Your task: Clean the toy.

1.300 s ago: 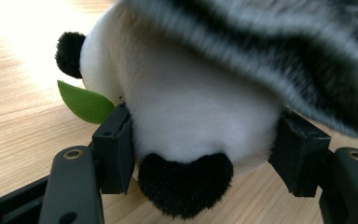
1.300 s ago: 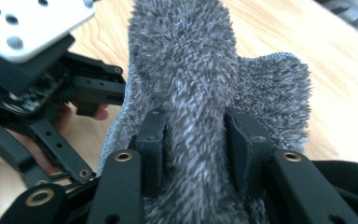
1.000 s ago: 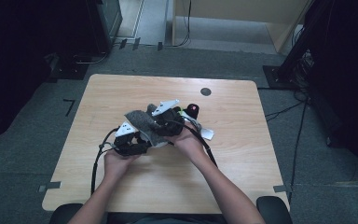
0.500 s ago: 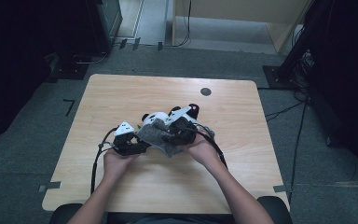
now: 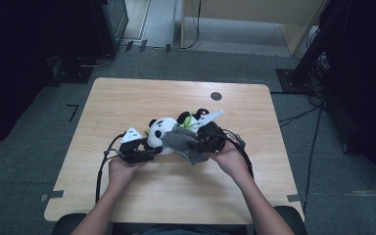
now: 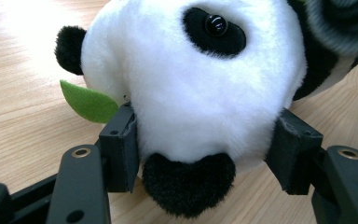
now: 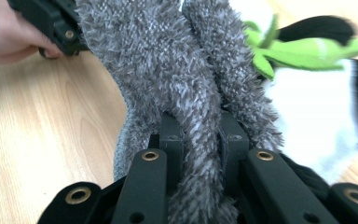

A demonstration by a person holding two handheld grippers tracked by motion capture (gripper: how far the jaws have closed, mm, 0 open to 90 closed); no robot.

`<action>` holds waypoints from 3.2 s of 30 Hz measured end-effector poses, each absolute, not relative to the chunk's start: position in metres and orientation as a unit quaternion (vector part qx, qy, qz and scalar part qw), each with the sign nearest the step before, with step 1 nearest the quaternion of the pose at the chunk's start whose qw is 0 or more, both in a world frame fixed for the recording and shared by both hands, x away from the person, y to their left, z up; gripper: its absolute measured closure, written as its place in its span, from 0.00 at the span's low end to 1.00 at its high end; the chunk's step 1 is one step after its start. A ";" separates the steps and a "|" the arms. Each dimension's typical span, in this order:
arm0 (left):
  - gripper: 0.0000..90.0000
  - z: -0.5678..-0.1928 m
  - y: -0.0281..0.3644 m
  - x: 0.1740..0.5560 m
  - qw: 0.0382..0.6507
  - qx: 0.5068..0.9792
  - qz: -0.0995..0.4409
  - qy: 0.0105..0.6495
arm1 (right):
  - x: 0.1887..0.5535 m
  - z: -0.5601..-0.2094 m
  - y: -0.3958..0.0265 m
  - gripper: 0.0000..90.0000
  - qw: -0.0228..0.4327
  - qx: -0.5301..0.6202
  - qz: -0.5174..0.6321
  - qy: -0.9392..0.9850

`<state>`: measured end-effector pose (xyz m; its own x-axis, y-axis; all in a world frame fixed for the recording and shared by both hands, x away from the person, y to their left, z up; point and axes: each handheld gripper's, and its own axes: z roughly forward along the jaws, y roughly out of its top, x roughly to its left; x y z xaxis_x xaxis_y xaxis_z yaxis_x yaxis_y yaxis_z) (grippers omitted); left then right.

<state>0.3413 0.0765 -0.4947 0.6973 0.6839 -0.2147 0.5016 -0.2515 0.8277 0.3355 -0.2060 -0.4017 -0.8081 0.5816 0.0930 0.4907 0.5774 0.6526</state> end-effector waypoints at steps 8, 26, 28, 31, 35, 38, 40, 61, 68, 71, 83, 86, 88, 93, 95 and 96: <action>0.40 -0.494 0.074 0.340 0.477 0.788 0.102 0.374 | 0.338 -0.389 -0.224 0.86 0.074 0.325 0.364 0.870; 0.38 -0.492 0.076 0.341 0.471 0.793 0.093 0.375 | 0.311 -0.387 -0.196 0.86 0.039 0.280 0.384 0.879; 0.38 -0.491 0.076 0.342 0.470 0.794 0.092 0.375 | 0.307 -0.390 -0.196 0.86 0.032 0.276 0.381 0.882; 0.38 -0.490 0.076 0.343 0.468 0.795 0.088 0.374 | 0.302 -0.396 -0.197 0.86 0.024 0.277 0.376 0.884; 0.37 -0.490 0.077 0.345 0.471 0.795 0.083 0.372 | 0.296 -0.405 -0.200 0.86 0.016 0.277 0.368 0.888; 0.37 -0.491 0.077 0.346 0.471 0.797 0.082 0.369 | 0.294 -0.414 -0.202 0.86 0.006 0.276 0.359 0.892; 0.37 -0.490 0.077 0.346 0.470 0.798 0.082 0.369 | 0.293 -0.423 -0.199 0.86 -0.001 0.273 0.342 0.899; 0.37 -0.491 0.075 0.342 0.464 0.802 0.096 0.364 | 0.324 -0.454 -0.163 0.86 0.063 0.288 0.322 0.899; 0.37 -0.492 0.077 0.343 0.468 0.800 0.092 0.364 | 0.315 -0.453 -0.181 0.86 0.079 0.296 0.340 0.889; 0.37 -0.492 0.077 0.343 0.468 0.800 0.090 0.365 | 0.309 -0.452 -0.189 0.86 0.084 0.292 0.345 0.888; 0.37 -0.491 0.078 0.344 0.465 0.803 0.084 0.363 | 0.296 -0.449 -0.237 0.86 0.091 0.340 0.373 0.858; 0.37 -0.491 0.078 0.345 0.466 0.803 0.082 0.364 | 0.295 -0.449 -0.248 0.86 0.091 0.349 0.376 0.854; 0.37 -0.491 0.078 0.345 0.466 0.802 0.081 0.364 | 0.294 -0.448 -0.254 0.86 0.094 0.352 0.374 0.853; 0.37 -0.491 0.078 0.345 0.467 0.802 0.080 0.364 | 0.291 -0.446 -0.267 0.86 0.097 0.359 0.374 0.850; 0.37 -0.491 0.078 0.345 0.467 0.802 0.081 0.364 | 0.290 -0.445 -0.267 0.86 0.094 0.357 0.373 0.851; 0.37 -0.491 0.078 0.345 0.467 0.802 0.081 0.365 | 0.289 -0.445 -0.267 0.86 0.092 0.355 0.375 0.852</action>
